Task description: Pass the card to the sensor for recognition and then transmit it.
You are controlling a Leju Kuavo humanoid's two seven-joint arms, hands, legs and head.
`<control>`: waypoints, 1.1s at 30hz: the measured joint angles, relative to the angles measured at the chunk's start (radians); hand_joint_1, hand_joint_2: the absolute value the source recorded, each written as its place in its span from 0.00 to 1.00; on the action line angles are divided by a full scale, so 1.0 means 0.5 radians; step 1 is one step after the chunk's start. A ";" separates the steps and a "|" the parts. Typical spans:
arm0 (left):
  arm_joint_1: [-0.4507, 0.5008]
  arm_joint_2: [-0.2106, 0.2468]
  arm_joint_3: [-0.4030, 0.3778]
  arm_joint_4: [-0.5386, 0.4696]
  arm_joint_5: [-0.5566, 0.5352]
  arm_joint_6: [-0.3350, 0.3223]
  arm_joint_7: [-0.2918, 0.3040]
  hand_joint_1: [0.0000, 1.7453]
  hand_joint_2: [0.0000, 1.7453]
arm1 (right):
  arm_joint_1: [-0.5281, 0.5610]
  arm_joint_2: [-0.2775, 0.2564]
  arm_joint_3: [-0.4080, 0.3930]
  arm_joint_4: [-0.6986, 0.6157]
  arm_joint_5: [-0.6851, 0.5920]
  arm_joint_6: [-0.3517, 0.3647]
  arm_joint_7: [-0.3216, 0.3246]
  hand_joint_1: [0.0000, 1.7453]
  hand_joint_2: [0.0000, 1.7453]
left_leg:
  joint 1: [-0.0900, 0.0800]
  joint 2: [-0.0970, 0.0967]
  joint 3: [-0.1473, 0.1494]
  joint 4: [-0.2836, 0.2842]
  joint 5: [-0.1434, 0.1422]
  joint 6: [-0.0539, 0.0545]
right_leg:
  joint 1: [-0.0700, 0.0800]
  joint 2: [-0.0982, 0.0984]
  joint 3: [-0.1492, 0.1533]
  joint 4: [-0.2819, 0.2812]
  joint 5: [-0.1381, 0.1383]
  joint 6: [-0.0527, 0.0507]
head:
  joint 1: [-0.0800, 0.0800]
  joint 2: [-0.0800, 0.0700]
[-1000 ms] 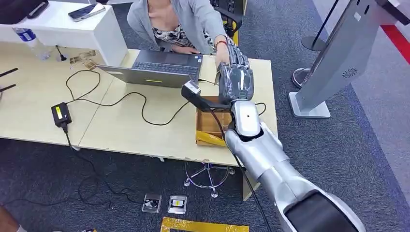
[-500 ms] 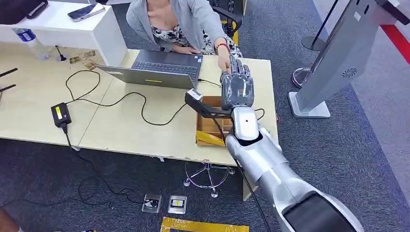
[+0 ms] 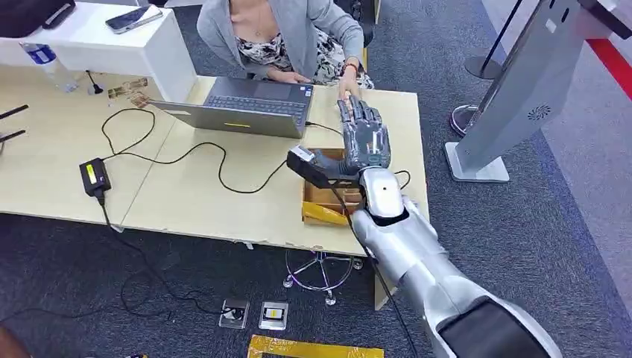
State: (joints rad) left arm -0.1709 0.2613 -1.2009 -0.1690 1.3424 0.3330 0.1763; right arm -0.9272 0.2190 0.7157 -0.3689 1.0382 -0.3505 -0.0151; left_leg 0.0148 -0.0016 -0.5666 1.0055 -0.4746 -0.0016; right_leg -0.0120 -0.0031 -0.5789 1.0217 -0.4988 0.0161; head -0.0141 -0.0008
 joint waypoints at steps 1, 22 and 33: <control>0.002 0.000 0.000 0.000 0.004 -0.001 0.000 0.00 0.00 | -0.010 -0.022 -0.024 0.002 -0.044 -0.014 -0.021 0.00 0.00 | 0.000 0.000 0.000 0.000 0.000 0.000 | 0.000 0.000 0.000 0.000 0.000 0.000 | 0.000 0.000; 0.034 0.048 0.053 0.005 0.146 0.002 0.068 0.00 0.00 | 0.178 -1.011 -0.690 0.145 -0.641 0.239 0.283 0.00 0.00 | -0.001 -0.003 -0.001 0.002 -0.005 0.004 | -0.002 -0.004 0.001 -0.006 0.000 0.001 | 0.000 0.000; 0.039 0.044 0.094 0.005 0.162 0.068 0.018 0.00 0.00 | 0.981 -1.332 -1.090 0.238 -1.170 0.190 0.393 0.00 0.00 | 0.000 -0.005 -0.001 0.001 -0.013 0.006 | 0.000 -0.009 0.003 -0.006 -0.007 0.001 | -0.001 0.000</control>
State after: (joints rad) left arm -0.1513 0.2834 -1.1540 -0.1667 1.4233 0.3670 0.1854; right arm -0.4365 -0.4471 0.1707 -0.2499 0.4534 -0.2557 0.1816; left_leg 0.0147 -0.0043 -0.5671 1.0059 -0.4811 0.0012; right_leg -0.0121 -0.0079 -0.5774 1.0186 -0.5023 0.0164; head -0.0145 -0.0008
